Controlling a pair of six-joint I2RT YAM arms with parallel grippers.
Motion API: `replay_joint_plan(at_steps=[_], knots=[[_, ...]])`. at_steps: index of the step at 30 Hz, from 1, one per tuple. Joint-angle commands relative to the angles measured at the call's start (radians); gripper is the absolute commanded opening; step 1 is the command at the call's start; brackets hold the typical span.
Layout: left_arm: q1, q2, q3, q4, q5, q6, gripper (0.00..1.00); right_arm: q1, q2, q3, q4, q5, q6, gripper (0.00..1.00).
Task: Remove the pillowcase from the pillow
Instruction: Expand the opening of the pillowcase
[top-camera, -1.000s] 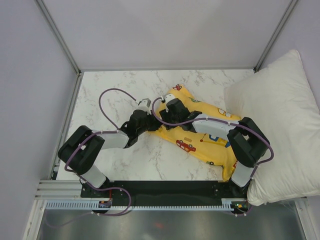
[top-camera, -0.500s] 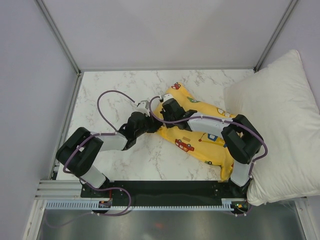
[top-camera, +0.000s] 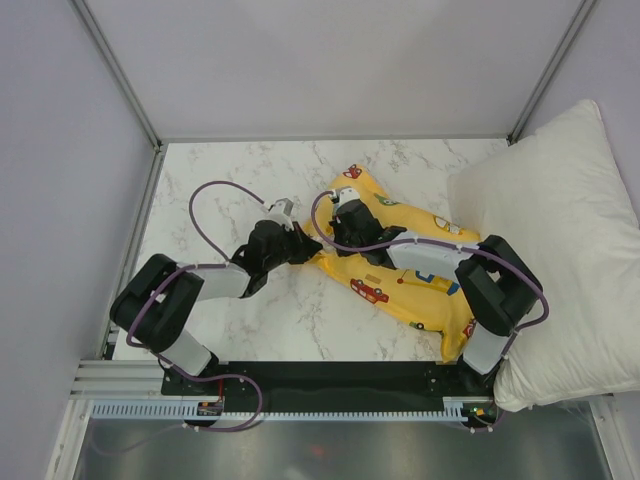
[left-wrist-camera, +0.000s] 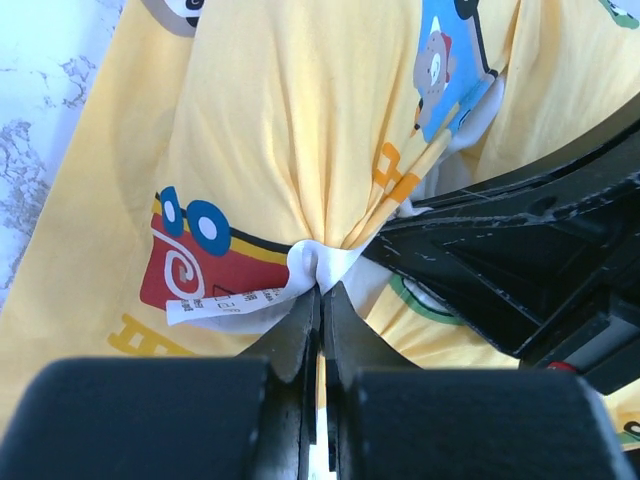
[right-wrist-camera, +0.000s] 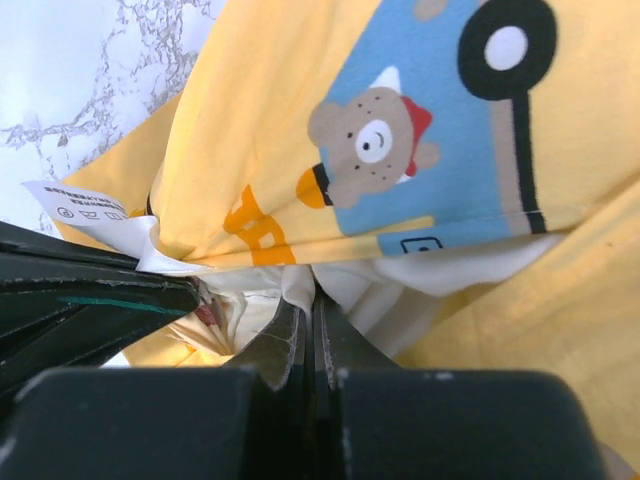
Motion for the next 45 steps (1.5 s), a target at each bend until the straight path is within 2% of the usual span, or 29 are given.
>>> replay_joint_plan(at_steps=[1,13,18,22,26,29,30,31,32,35,39,45], knots=[[0.093,-0.009,-0.068,-0.283,-0.116,0.035,0.02,-0.142,-0.026,-0.082,-0.219,0.304,-0.064,0.00],[0.158,-0.029,-0.087,-0.313,-0.119,0.043,0.02,-0.179,-0.080,-0.114,-0.206,0.303,-0.072,0.00],[0.141,-0.063,-0.050,-0.320,-0.082,0.040,0.02,-0.174,-0.099,-0.122,-0.163,0.189,-0.069,0.00],[0.042,-0.155,0.025,-0.352,-0.134,0.058,0.02,-0.151,-0.114,-0.143,-0.108,0.108,-0.061,0.00],[-0.132,-0.172,0.125,-0.357,-0.223,0.069,0.02,-0.136,-0.154,-0.168,-0.075,0.059,-0.035,0.00],[-0.195,-0.134,0.181,-0.348,-0.286,0.052,0.12,-0.122,-0.171,-0.174,-0.071,0.054,-0.020,0.00],[-0.199,-0.121,0.194,-0.348,-0.300,0.045,0.24,-0.119,-0.175,-0.175,-0.069,0.051,-0.017,0.00],[-0.199,-0.104,0.206,-0.348,-0.301,0.036,0.29,-0.110,-0.178,-0.178,-0.069,0.050,-0.012,0.00],[-0.201,-0.074,0.229,-0.349,-0.304,0.022,0.39,-0.108,-0.189,-0.186,-0.065,0.051,-0.009,0.00],[-0.206,-0.028,0.258,-0.353,-0.340,-0.003,0.48,-0.096,-0.211,-0.206,-0.058,0.043,0.003,0.00],[-0.215,0.040,0.277,-0.324,-0.320,-0.027,0.54,-0.084,-0.235,-0.232,-0.045,0.040,0.011,0.00],[-0.259,0.058,0.275,-0.291,-0.355,-0.044,0.56,-0.081,-0.237,-0.255,-0.028,0.036,0.011,0.00]])
